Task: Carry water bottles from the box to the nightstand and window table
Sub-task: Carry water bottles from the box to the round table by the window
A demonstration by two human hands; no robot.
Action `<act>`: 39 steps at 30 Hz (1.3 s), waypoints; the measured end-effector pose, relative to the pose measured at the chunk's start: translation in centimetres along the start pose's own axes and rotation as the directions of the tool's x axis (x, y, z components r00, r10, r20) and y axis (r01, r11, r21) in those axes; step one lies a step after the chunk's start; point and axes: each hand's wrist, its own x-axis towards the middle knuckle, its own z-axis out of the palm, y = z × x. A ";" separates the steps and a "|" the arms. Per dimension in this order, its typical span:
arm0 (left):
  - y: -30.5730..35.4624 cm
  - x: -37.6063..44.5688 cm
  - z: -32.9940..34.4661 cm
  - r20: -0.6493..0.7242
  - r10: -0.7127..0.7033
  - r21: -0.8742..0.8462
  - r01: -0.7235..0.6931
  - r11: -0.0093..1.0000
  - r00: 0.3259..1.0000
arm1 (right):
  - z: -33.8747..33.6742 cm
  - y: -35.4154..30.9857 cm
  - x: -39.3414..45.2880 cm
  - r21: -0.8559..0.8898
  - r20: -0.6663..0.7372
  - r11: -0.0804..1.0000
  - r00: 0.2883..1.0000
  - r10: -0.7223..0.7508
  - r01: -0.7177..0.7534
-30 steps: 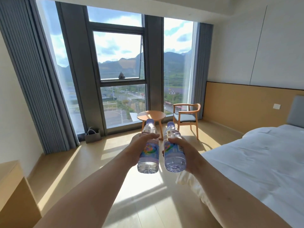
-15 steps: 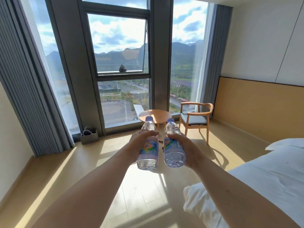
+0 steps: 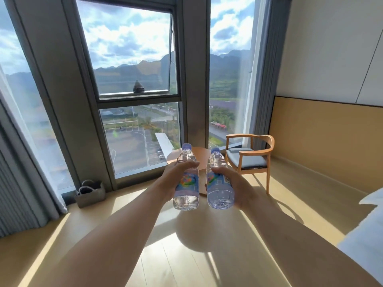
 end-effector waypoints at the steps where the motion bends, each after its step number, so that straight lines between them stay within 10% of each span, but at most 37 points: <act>1: 0.5 2.4 -0.6 0.004 -0.007 0.000 0.007 1.000 1.000 | -0.2 -0.5 2.2 0.009 -0.005 1.000 1.000 0.001 0.000; 39: 3.0 95.0 -16.6 -0.054 -0.143 -0.132 0.135 0.982 0.988 | -18.3 -10.4 93.6 0.021 -0.013 0.980 0.980 0.200 -0.200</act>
